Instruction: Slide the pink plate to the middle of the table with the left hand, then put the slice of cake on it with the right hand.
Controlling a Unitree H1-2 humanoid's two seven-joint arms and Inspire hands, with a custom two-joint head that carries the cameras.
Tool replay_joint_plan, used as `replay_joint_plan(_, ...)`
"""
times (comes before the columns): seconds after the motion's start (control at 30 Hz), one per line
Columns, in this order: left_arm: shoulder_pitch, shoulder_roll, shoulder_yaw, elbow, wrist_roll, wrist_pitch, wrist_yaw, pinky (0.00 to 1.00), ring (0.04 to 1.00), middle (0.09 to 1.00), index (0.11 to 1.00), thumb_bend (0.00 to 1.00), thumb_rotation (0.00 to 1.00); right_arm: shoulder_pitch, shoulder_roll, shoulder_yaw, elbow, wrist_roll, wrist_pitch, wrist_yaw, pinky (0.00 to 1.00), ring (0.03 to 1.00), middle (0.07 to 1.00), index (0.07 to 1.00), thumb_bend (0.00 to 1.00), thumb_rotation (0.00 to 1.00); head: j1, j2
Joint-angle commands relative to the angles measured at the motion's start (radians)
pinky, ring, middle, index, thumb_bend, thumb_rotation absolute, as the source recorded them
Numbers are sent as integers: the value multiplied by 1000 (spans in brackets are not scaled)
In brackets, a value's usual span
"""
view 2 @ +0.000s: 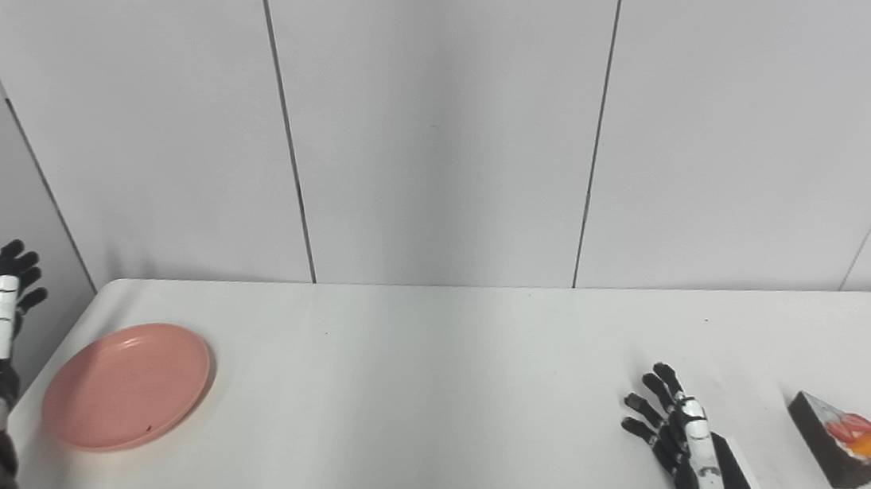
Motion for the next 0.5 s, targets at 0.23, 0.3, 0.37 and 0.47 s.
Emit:
replay_joint_plan(0.23, -104, 77, -11, 266, -8, -143, -7, 895, 905, 884, 873, 772, 888, 34, 7, 4, 24, 7, 22, 3, 822, 871, 949, 949, 731, 997, -6, 13)
replay_joint_plan(0.3, -102, 75, -11, 287, -9, -145, -10, 898, 898, 876, 874, 764, 883, 35, 6, 4, 20, 8, 24, 3, 818, 869, 946, 946, 736, 995, -7, 15)
replay_joint_plan(0.37, -96, 69, -11, 291, -13, -144, -13, 879, 892, 870, 872, 767, 862, 36, 6, 4, 16, 7, 25, 3, 809, 863, 940, 939, 742, 990, -8, 17)
replay_joint_plan(0.47, -92, 61, -11, 308, -23, -143, -19, 866, 895, 872, 871, 768, 844, 37, 6, 3, 13, 8, 27, 1, 809, 861, 937, 936, 727, 989, -12, 23)
